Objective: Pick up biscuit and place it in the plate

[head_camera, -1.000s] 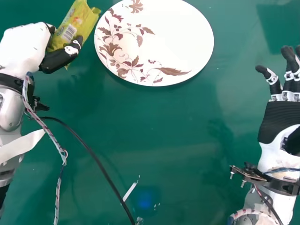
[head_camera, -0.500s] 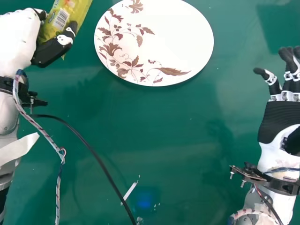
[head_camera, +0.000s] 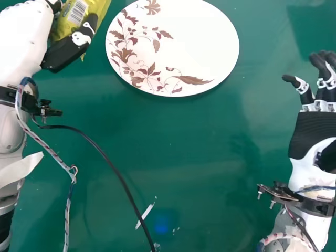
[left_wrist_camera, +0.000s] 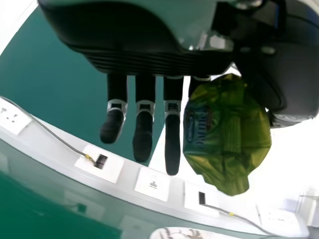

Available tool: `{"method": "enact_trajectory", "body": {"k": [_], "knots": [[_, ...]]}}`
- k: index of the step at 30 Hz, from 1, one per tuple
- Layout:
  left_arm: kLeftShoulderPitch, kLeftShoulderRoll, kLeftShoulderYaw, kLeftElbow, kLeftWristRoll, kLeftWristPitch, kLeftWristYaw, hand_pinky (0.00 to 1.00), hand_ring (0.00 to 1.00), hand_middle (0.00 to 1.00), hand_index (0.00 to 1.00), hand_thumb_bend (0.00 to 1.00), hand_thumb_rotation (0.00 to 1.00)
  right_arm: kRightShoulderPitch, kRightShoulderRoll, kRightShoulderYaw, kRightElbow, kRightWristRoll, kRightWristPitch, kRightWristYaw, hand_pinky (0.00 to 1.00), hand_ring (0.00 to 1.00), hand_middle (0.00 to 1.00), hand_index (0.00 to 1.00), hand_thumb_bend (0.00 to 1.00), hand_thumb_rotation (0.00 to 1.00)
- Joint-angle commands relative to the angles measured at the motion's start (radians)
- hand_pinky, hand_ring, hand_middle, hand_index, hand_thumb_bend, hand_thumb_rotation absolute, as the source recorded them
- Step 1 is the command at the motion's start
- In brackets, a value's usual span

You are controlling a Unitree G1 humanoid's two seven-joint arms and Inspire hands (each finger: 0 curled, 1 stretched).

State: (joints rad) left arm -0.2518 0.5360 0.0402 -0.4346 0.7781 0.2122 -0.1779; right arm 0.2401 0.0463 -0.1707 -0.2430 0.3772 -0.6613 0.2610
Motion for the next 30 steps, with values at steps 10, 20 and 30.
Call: {"method": "enact_trajectory", "body": {"k": [10,20,30], "knots": [[-0.059,-0.049,-0.013,-0.029,-0.16,-0.012,-0.072,0.14,0.22,0.43,0.52,0.52,0.0,0.0,0.005,-0.01,0.085,0.022,-0.015,0.019,0.58,0.71,0.75,0.77,0.9,0.13],[-0.148,-0.047,-0.044,0.027,-0.349,-0.077,-0.172,0.14,0.22,0.44,0.52,0.52,0.0,0.005,0.018,-0.007,0.067,0.015,0.002,-0.002,0.6,0.75,0.78,0.78,0.88,0.17],[-0.232,-0.036,-0.124,0.129,-0.344,-0.15,-0.208,0.13,0.21,0.43,0.52,0.51,0.0,0.006,0.022,-0.01,0.071,0.01,-0.011,-0.005,0.53,0.68,0.72,0.76,0.93,0.28]]}}
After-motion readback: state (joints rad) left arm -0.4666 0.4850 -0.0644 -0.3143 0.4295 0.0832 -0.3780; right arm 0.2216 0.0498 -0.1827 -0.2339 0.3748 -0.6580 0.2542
